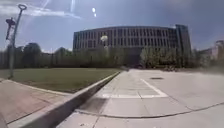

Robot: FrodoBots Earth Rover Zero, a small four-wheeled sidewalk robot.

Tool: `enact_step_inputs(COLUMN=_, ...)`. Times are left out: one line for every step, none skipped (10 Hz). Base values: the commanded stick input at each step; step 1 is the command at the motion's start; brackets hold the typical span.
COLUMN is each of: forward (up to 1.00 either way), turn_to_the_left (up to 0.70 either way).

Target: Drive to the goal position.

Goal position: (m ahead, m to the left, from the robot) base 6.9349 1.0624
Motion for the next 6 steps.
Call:
enact_step_inputs(forward=0.70, turn_to_the_left=-0.01)
enact_step_inputs(forward=0.70, turn_to_the_left=-0.01)
enact_step_inputs(forward=0.70, turn_to_the_left=-0.01)
enact_step_inputs(forward=0.70, turn_to_the_left=-0.01)
enact_step_inputs(forward=0.70, turn_to_the_left=-0.02)
enact_step_inputs(forward=0.70, turn_to_the_left=-0.10)
